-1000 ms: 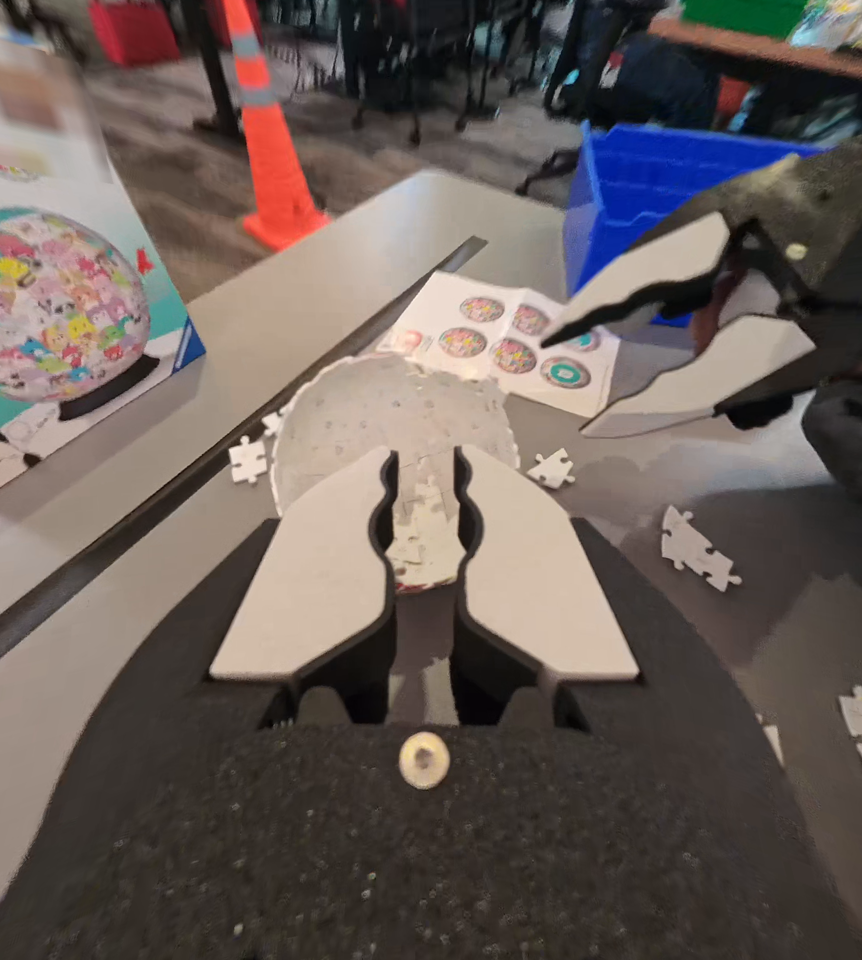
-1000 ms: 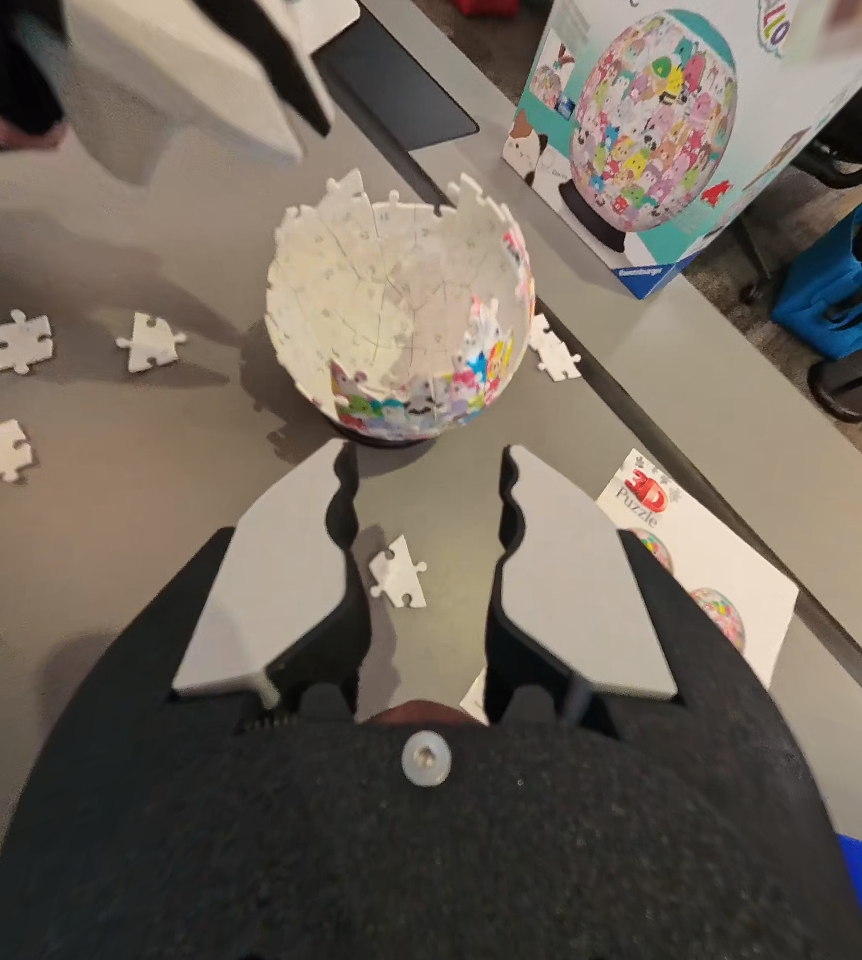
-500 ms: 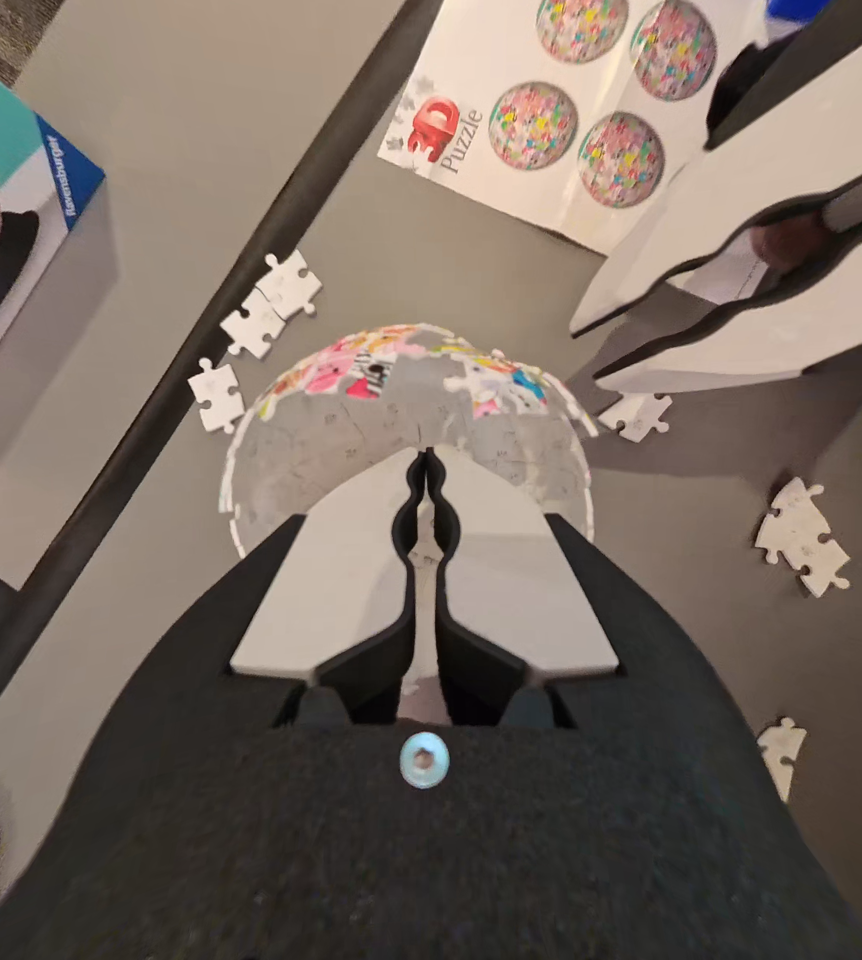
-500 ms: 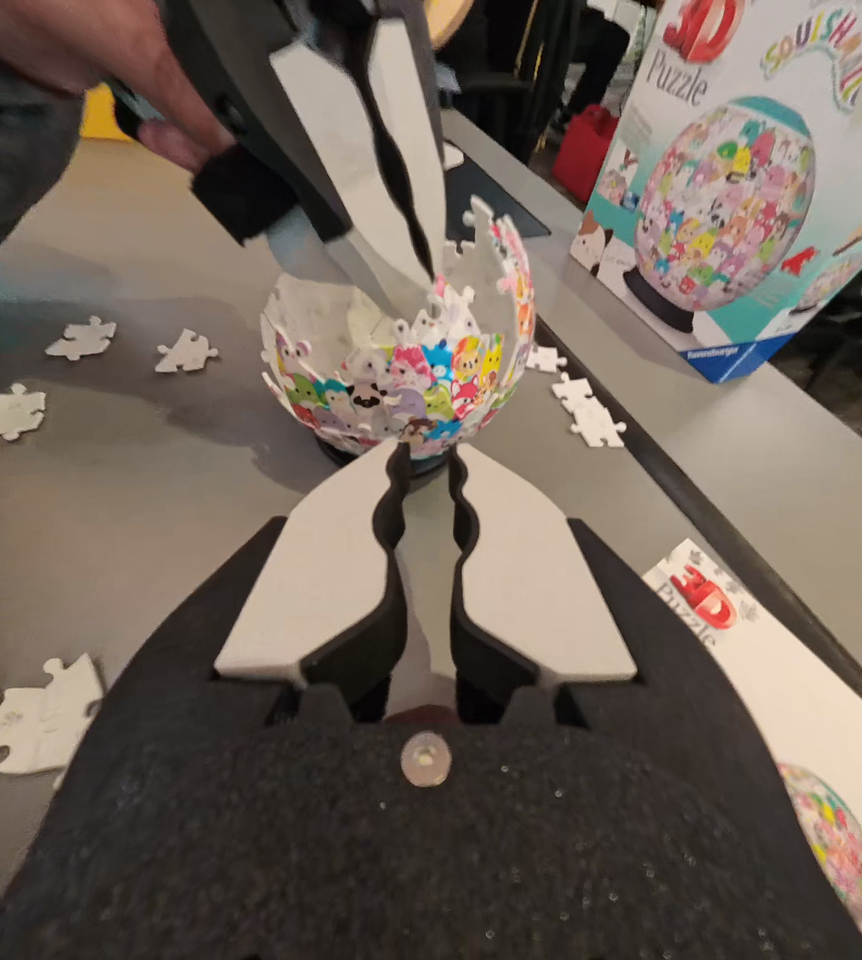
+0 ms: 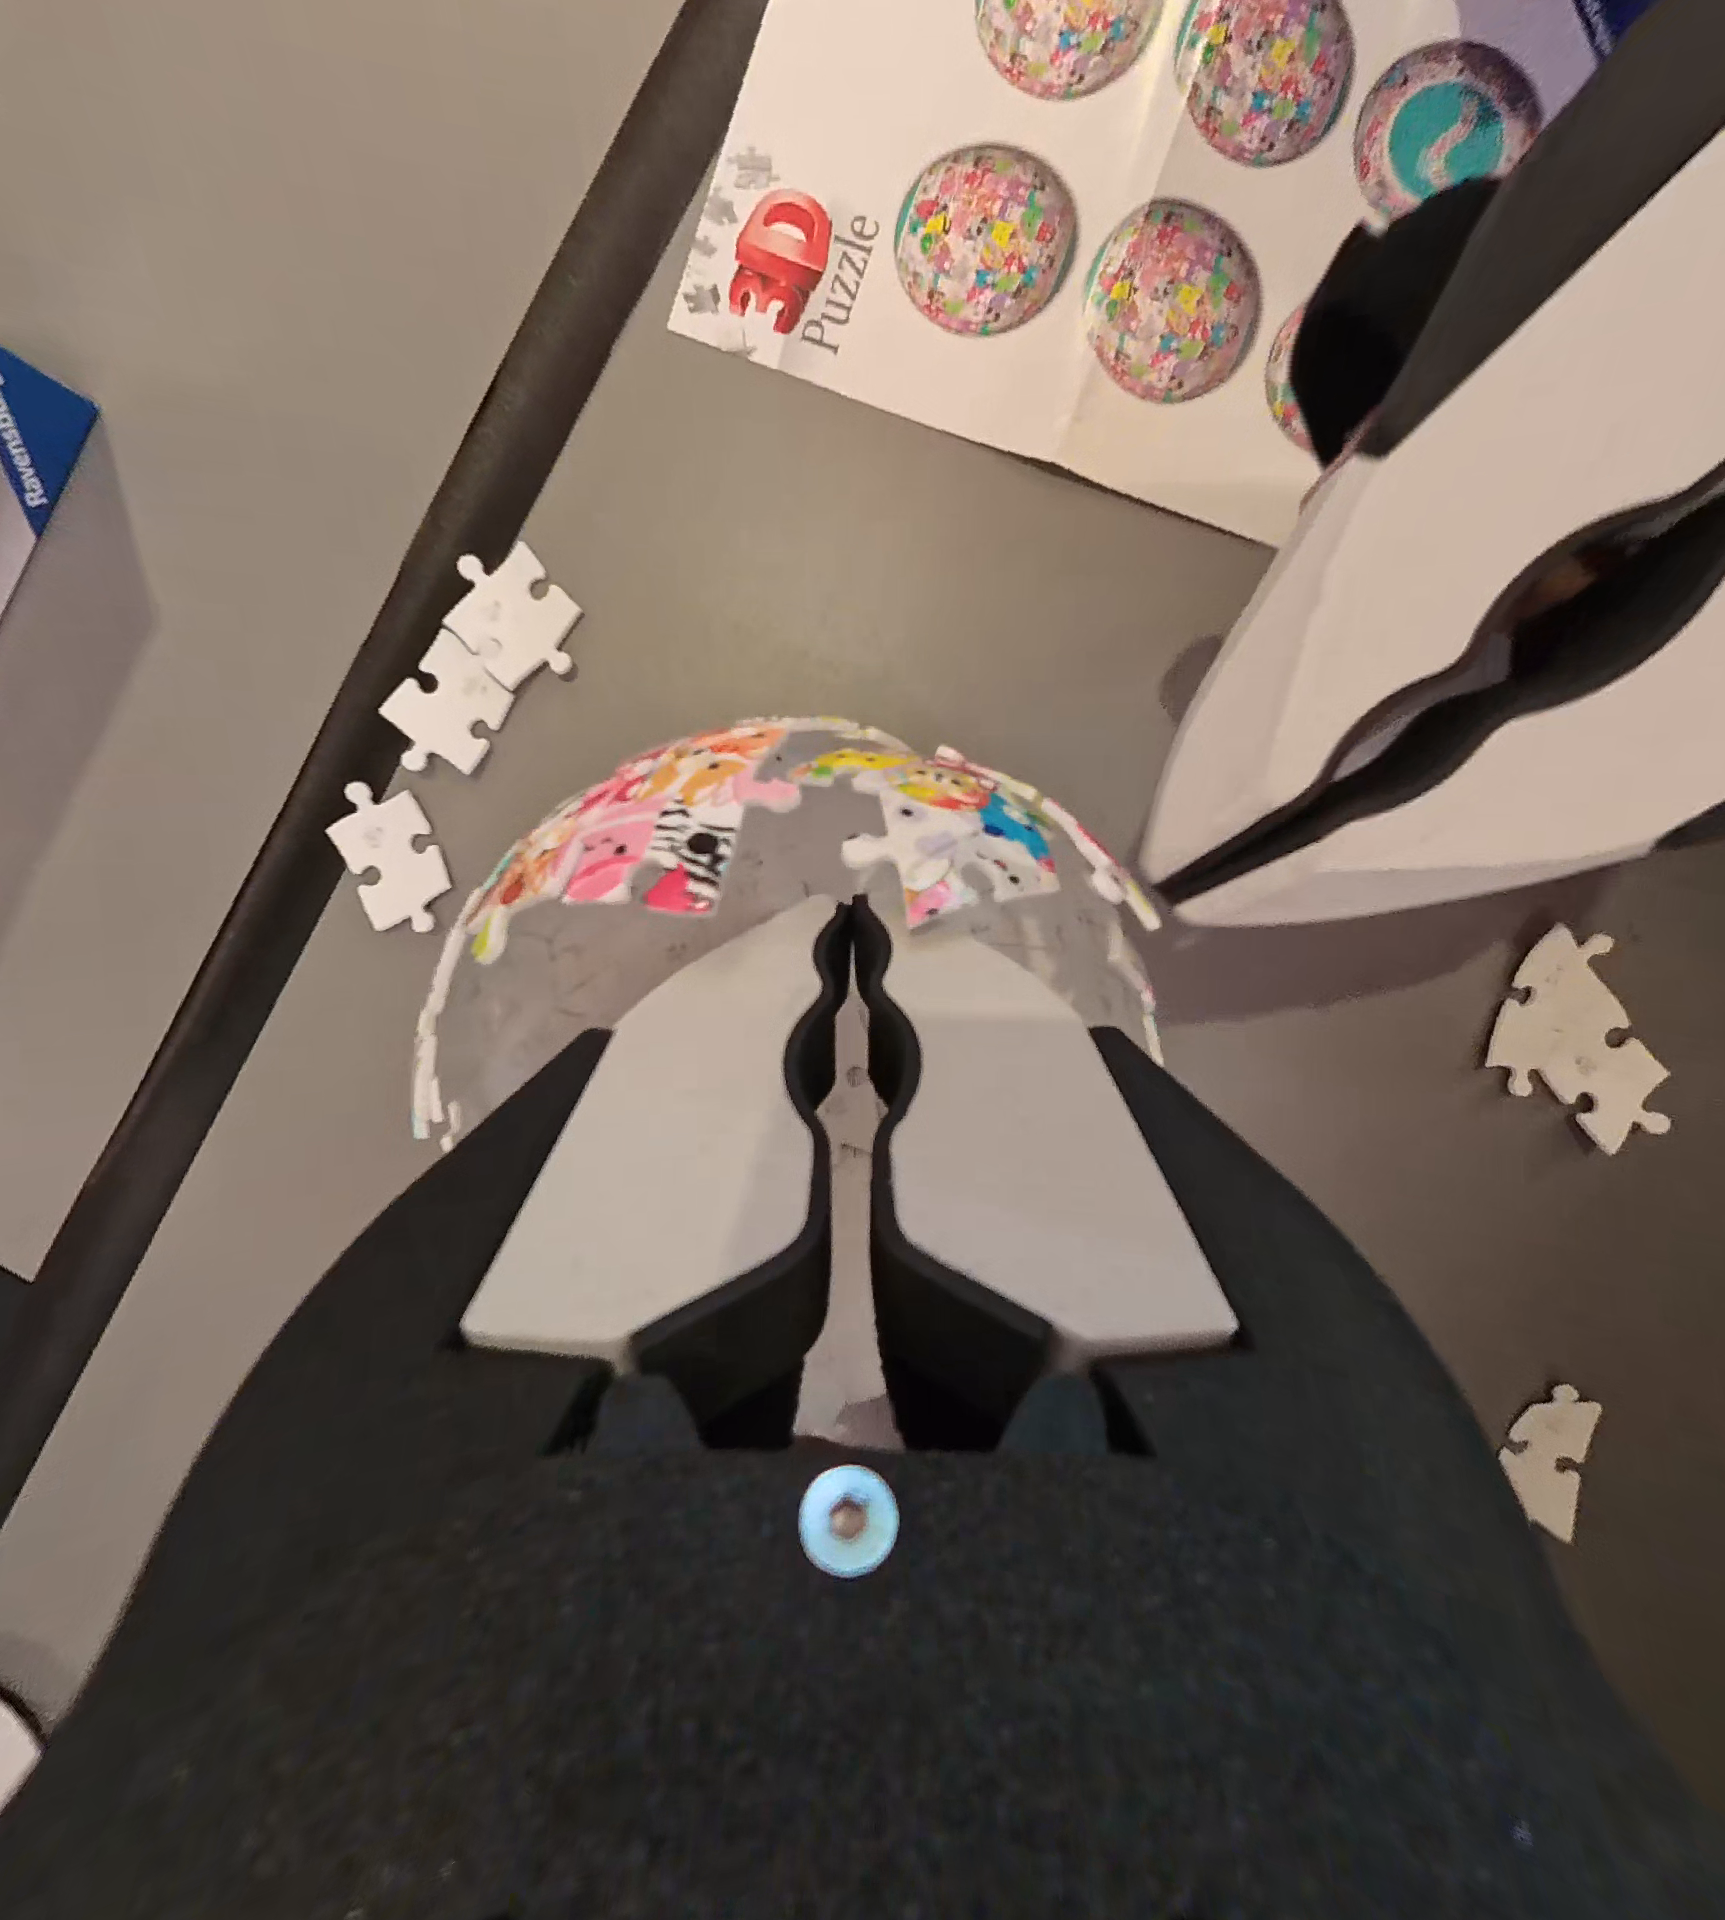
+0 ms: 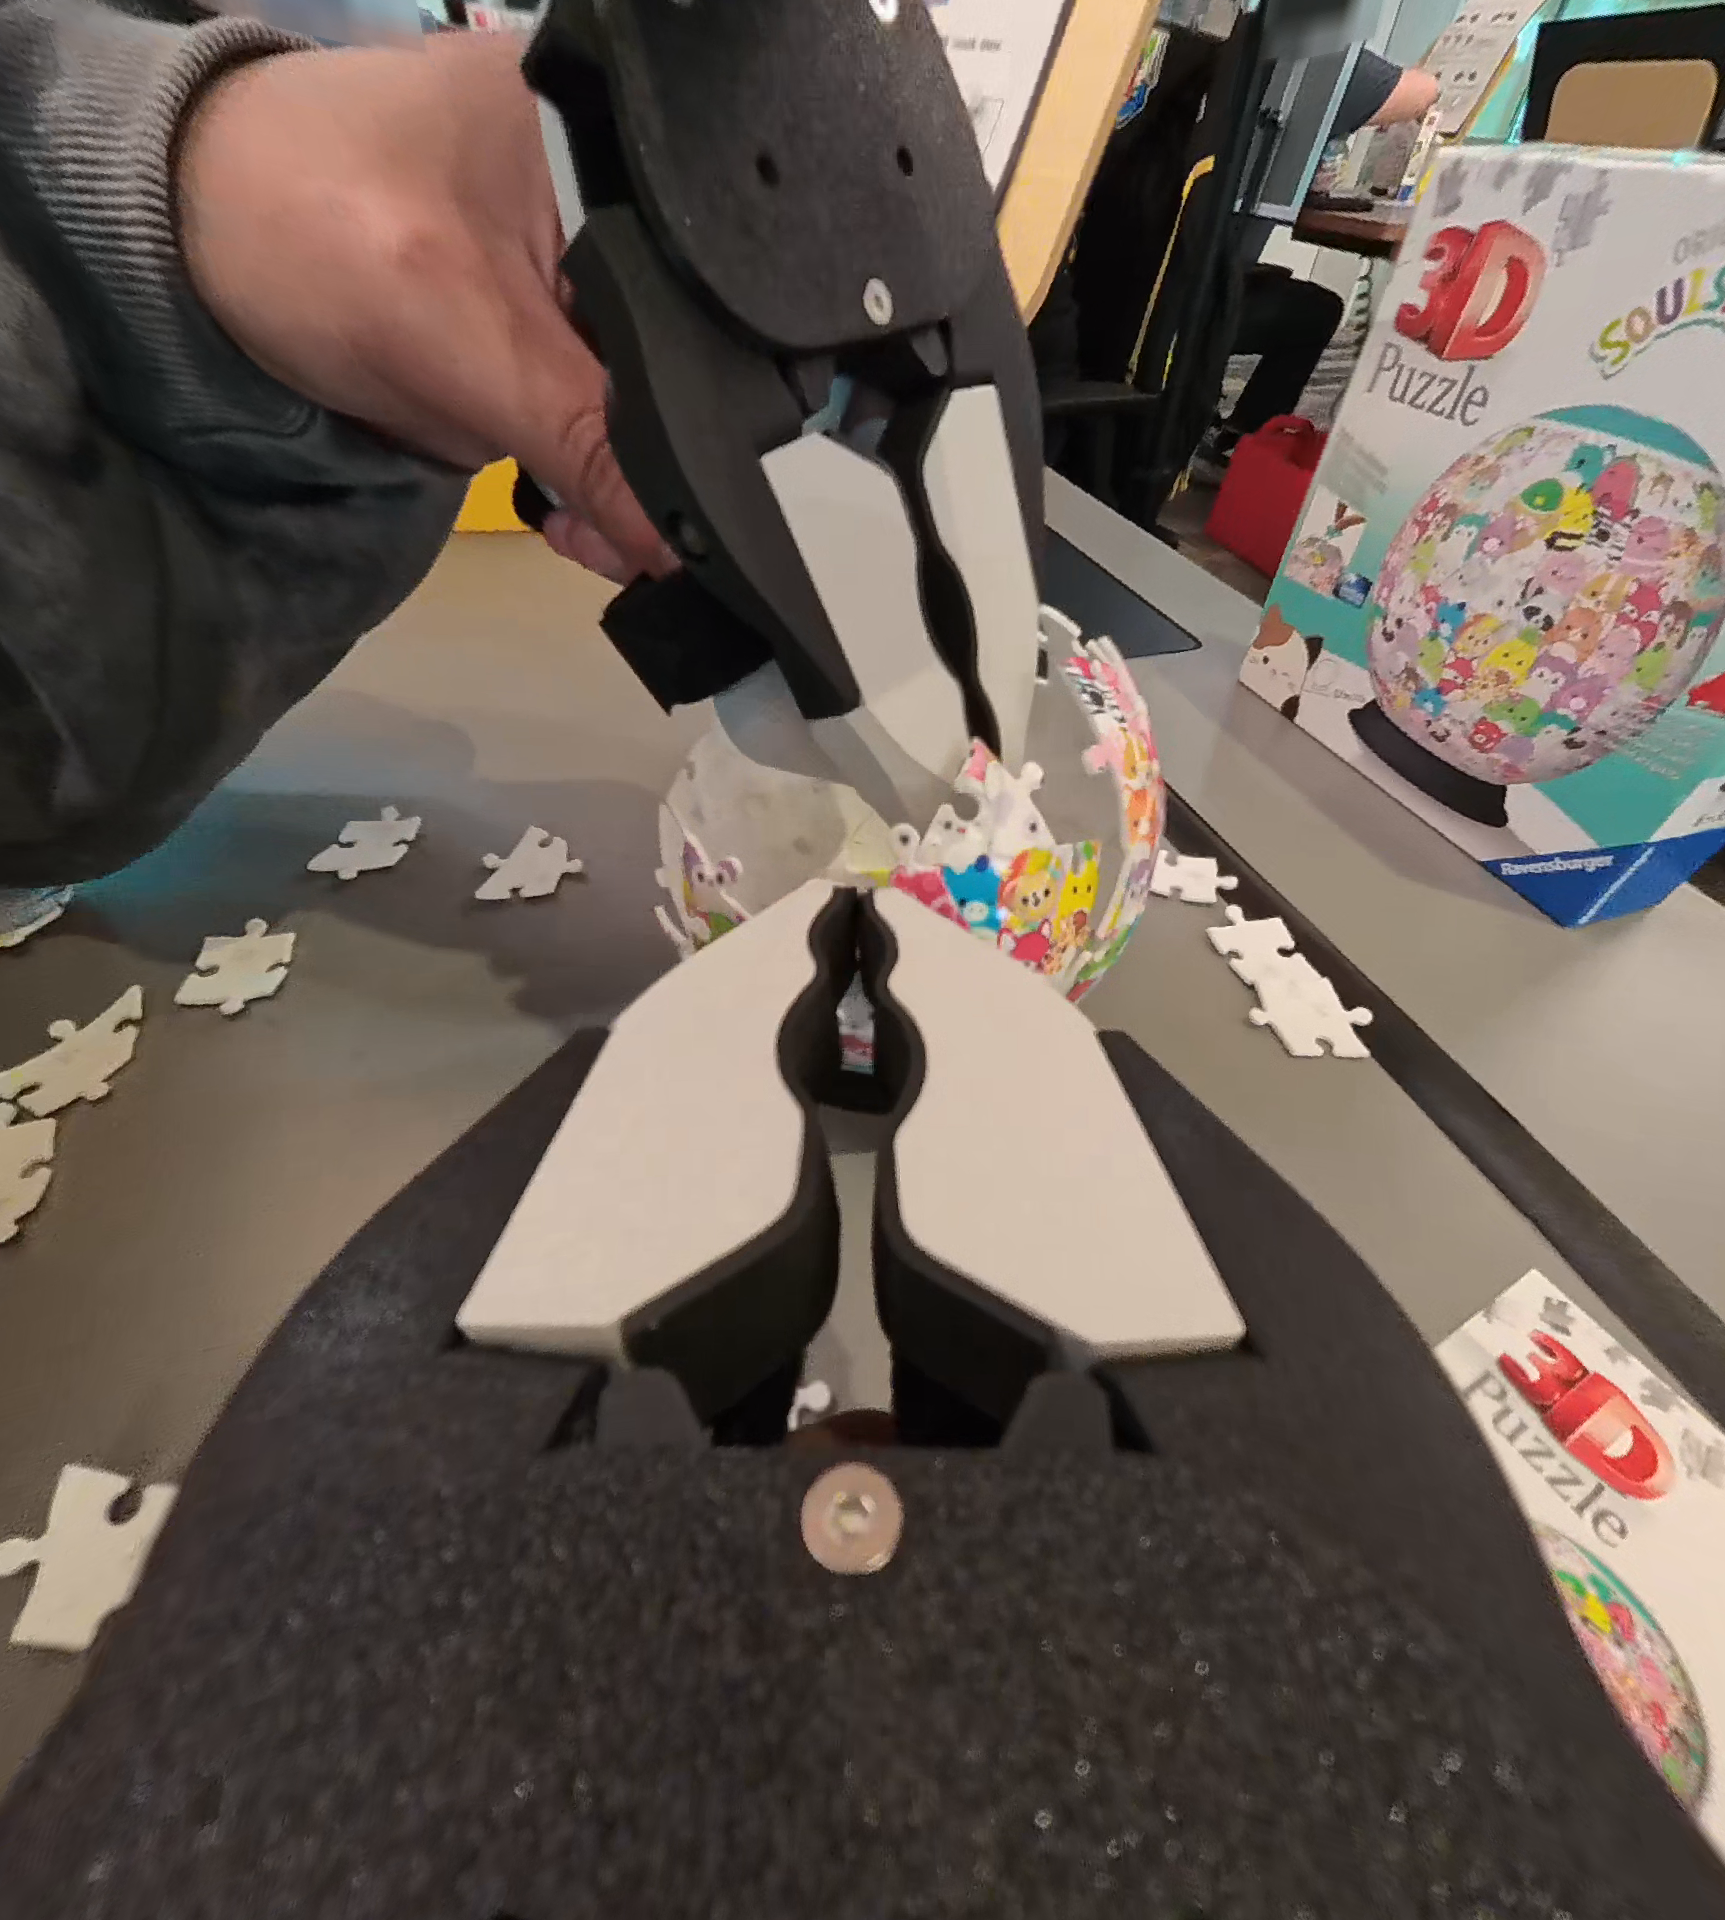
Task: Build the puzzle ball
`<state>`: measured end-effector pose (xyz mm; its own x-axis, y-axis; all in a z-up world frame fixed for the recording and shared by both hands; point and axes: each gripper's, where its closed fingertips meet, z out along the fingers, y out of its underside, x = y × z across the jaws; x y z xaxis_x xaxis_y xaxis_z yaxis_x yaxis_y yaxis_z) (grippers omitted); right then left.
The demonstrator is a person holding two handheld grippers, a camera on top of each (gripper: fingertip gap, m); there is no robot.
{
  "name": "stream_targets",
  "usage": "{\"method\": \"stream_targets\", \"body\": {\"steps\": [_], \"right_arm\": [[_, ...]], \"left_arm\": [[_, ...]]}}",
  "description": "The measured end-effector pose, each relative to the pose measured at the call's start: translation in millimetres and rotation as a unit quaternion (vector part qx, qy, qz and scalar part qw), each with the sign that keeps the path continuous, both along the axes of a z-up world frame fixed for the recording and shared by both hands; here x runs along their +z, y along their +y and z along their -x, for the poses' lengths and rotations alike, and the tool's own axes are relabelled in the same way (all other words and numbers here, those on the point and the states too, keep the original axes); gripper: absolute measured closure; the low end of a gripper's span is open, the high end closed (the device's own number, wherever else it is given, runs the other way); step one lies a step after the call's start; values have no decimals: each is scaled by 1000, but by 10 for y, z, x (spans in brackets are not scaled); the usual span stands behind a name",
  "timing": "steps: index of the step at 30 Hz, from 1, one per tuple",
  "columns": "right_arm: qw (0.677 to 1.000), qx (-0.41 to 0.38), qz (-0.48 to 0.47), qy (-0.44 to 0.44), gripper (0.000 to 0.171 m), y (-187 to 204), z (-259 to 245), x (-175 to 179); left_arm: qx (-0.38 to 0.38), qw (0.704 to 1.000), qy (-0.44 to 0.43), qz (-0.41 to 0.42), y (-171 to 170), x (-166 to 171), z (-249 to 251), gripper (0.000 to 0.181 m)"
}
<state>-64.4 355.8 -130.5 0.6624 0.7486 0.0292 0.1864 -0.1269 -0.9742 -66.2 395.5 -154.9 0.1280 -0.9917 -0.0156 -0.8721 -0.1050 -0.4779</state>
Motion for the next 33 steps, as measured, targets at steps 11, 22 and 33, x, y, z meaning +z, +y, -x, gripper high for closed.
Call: {"method": "stream_targets", "body": {"steps": [11, 22, 33], "right_arm": [[1000, -5, 10, 10, 171, 44, -46, -11], [1000, -9, 19, 6, 171, 68, -79, -74], [997, -62, 54, 9, 171, 256, -272, -176]], "left_arm": [[-13, 1000, -15, 7, -23, 36, -71, 181], [-20, 1000, -5, 2, -37, -53, -132, 181], [-29, 999, 13, -40, -5, -146, -137, 181]]}}
